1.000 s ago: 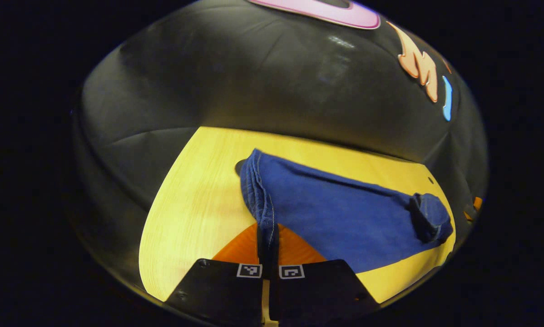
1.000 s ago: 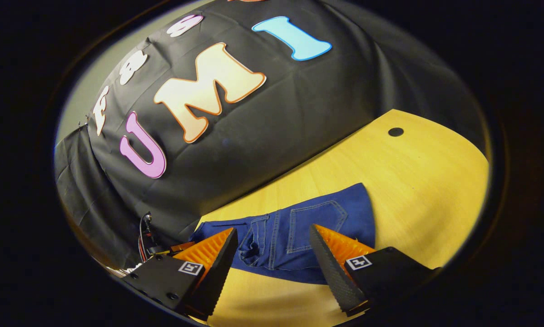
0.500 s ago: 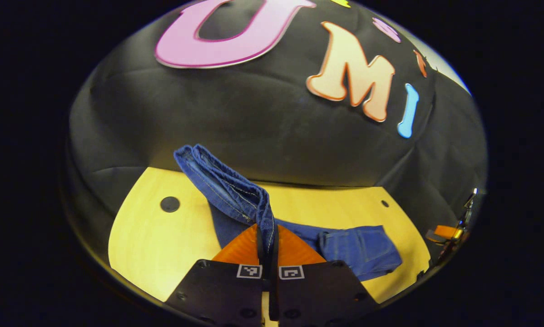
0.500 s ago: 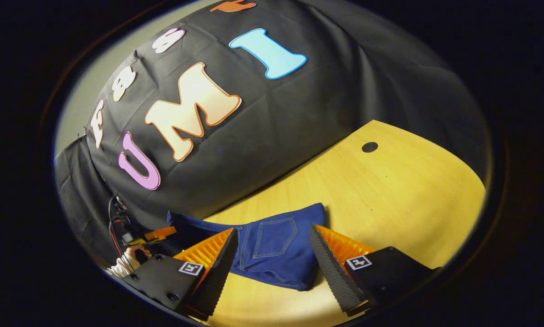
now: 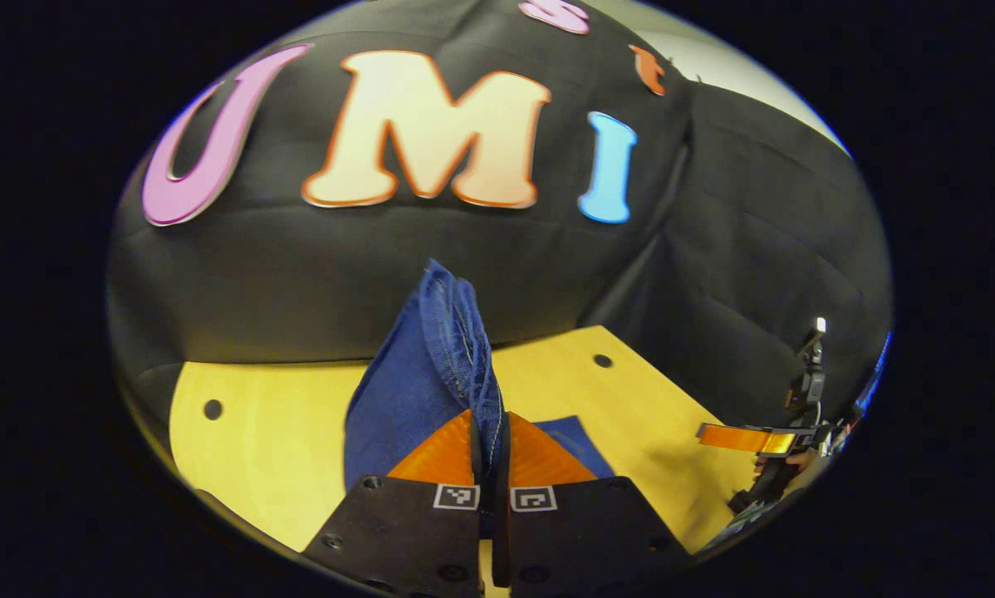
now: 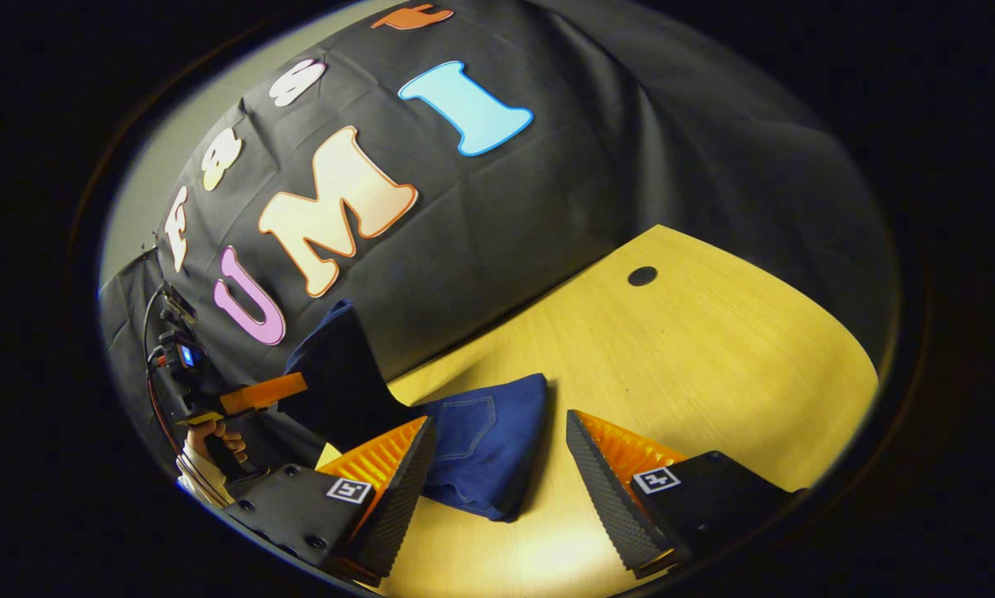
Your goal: Grasp the waist and the cuffs of the jeans and fold them to make the two legs overlap; first hold the waist and fold one-third of the jeans toward the cuffs, then hold the cuffs and fold the remaining one-third in the same direction to finish folding.
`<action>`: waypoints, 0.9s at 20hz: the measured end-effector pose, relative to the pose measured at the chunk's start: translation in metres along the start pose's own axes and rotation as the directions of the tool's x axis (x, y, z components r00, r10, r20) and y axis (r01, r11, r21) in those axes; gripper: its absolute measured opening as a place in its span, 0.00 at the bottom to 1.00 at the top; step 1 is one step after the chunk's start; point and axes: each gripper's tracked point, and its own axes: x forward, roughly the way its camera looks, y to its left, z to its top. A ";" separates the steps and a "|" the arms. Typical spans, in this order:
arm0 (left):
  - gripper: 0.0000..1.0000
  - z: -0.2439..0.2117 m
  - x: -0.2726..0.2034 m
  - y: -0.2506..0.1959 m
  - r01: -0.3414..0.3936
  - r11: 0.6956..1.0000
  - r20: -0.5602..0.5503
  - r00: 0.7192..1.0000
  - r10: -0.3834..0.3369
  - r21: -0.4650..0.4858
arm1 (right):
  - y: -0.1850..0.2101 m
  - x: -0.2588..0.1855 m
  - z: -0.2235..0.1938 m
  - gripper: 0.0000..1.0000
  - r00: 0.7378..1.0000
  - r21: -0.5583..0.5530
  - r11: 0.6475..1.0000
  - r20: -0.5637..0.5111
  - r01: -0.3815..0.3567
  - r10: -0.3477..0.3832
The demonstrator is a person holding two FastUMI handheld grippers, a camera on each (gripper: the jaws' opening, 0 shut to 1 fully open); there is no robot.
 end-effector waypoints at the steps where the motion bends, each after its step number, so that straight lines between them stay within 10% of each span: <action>1: 0.00 -0.023 0.014 -0.020 0.014 1.000 -0.045 0.999 -0.013 0.020 | -0.006 -0.005 -0.002 0.93 1.000 0.007 1.000 0.001 0.009 -0.009; 8: 0.05 -0.155 0.085 -0.080 0.050 0.963 -0.239 0.971 0.015 0.263 | -0.038 -0.036 -0.024 0.98 0.996 0.012 0.996 -0.016 0.085 -0.085; 13: 0.78 -0.119 0.059 -0.117 0.113 0.989 -0.086 0.991 -0.104 0.100 | -0.029 -0.053 -0.038 0.98 0.995 -0.015 0.995 -0.023 0.101 -0.101; 18: 0.92 -0.078 -0.014 -0.070 -0.024 0.995 0.083 0.996 0.017 0.095 | 0.031 -0.068 -0.047 0.98 0.998 0.001 0.998 0.019 0.062 -0.062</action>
